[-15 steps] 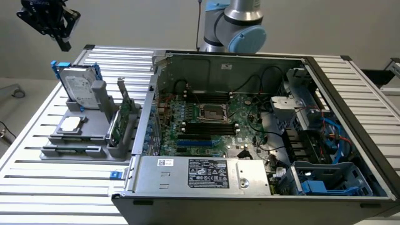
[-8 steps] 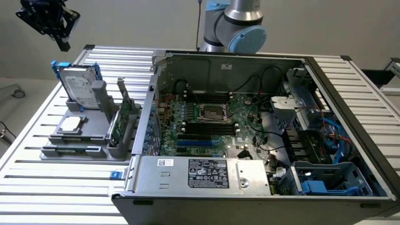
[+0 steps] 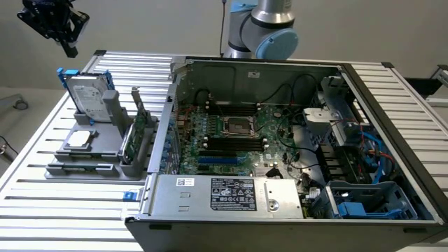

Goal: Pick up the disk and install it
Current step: 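Pick up the disk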

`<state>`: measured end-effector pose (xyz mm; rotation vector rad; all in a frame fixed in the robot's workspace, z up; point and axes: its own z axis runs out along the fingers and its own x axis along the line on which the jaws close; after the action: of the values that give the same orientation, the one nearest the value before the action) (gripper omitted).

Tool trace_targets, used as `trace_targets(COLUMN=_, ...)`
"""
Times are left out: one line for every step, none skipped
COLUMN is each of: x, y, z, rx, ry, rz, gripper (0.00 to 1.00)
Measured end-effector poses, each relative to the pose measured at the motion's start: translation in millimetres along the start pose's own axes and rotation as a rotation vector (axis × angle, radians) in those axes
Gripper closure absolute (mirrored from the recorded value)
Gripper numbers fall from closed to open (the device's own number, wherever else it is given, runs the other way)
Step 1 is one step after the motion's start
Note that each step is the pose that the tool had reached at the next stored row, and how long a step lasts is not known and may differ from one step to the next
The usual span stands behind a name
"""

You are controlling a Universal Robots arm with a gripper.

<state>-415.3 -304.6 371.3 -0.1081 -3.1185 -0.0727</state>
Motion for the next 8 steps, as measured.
trace_targets(x=0.0, y=0.0, z=0.0, rx=0.0000, ry=0.0001, rz=0.000, gripper=0.89)
trace_targets(x=0.2, y=0.0, z=0.1, rx=0.0001, ry=0.0003, rz=0.000, gripper=0.89)
trace_targets(x=1.2, y=-0.1, z=0.4, rx=0.0002, ry=0.0005, rz=-0.005, gripper=0.89)
trace_targets(x=1.2, y=-0.2, z=0.7, rx=0.0004, ry=0.0011, rz=-0.021, gripper=0.89)
trace_targets(x=1.2, y=-0.2, z=0.9, rx=0.0008, ry=0.0018, rz=-0.038, gripper=0.89)
trace_targets(x=1.2, y=-0.2, z=1.1, rx=0.0013, ry=0.0029, rz=-0.057, gripper=0.89)
trace_targets(x=1.3, y=-0.2, z=1.3, rx=0.0017, ry=0.0036, rz=-0.075, gripper=0.89)
trace_targets(x=1.3, y=-0.2, z=1.5, rx=0.0021, ry=0.0044, rz=-0.093, gripper=0.89)
